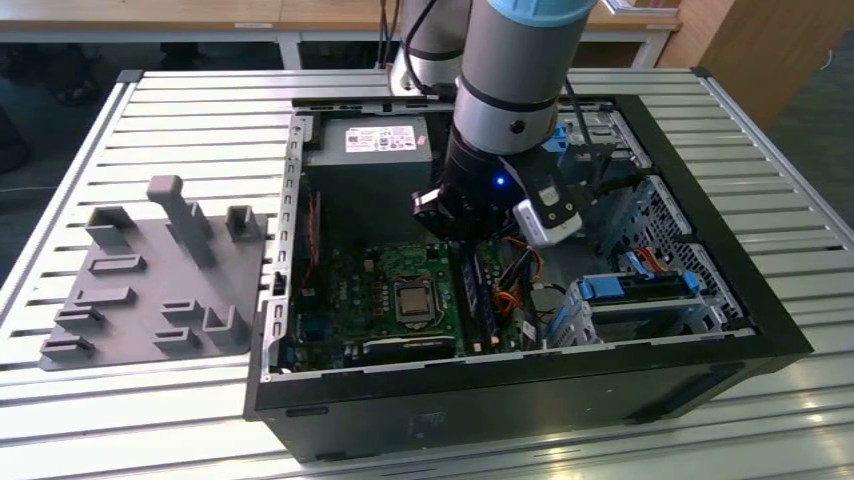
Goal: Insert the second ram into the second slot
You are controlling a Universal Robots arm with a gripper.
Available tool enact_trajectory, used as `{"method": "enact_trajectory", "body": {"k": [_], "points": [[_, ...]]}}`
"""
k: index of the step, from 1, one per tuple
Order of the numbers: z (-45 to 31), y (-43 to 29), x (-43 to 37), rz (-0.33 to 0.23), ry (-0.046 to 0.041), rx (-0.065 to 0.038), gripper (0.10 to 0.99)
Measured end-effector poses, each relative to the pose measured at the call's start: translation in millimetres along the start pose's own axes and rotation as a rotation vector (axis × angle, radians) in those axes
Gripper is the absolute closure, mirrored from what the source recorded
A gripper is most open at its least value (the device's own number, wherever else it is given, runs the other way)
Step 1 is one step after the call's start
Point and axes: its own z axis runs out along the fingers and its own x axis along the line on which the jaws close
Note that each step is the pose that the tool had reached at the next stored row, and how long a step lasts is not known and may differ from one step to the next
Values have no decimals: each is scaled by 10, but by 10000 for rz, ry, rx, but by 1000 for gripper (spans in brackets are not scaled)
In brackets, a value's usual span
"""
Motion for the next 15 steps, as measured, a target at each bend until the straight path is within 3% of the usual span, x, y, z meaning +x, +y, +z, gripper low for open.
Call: {"method": "enact_trajectory", "body": {"k": [15], "points": [[81,-51,-14,70,16,-4,945]]}}
